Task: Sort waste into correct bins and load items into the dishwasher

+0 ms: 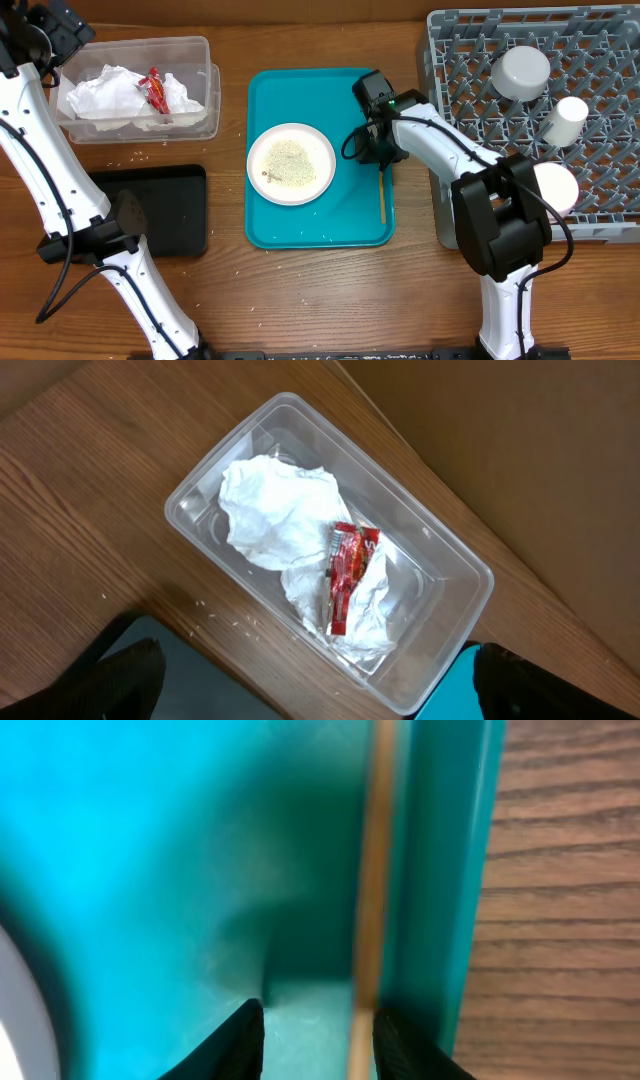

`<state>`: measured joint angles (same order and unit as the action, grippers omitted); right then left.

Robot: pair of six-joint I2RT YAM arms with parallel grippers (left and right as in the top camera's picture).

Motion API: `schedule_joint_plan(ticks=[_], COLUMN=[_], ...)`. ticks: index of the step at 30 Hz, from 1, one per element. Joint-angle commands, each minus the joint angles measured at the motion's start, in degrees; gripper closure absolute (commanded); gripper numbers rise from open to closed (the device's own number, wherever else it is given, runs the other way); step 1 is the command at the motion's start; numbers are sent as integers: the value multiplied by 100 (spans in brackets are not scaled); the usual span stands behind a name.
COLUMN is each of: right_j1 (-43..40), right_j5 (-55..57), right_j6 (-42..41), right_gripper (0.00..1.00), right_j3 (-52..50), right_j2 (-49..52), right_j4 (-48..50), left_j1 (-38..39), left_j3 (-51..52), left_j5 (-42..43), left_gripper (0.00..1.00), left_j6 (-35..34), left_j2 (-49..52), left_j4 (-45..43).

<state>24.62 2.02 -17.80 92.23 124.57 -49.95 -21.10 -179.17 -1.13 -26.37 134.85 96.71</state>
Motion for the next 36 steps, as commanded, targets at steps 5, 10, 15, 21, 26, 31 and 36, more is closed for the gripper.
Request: schedule_joint_plan(ticks=[5, 10, 15, 21, 26, 31, 36], right_j1=[-15, -13, -15, -181, -461, -966, -1676], right_j5=[236, 219, -13, -79, 151, 962, 601], right_j6=[-2, -7, -74, -315, 859, 1139, 1657], right_gripper=[62, 87, 96, 96, 96, 96, 96], right_j3=[-186, -186, 28, 1165, 2459, 3209, 3185], right_j2=[-4, -4, -7, -153, -402, -503, -498], right_j4=[39, 28, -44, -866, -1574, -1996, -2065], left_j1=[-22, -22, -22, -22, -22, -22, -22], left_j3=[-11, -11, -11, -11, -11, -11, -11], left_j5=[-39, -39, -39, -37, -39, -39, -39], left_gripper=[0, 0, 0, 0, 0, 0, 0], left_j6=[129, 129, 129, 129, 129, 129, 129], left_j2=[-17, -17, -17, -17, -17, -17, -17], left_j4=[9, 9, 9, 9, 9, 9, 9])
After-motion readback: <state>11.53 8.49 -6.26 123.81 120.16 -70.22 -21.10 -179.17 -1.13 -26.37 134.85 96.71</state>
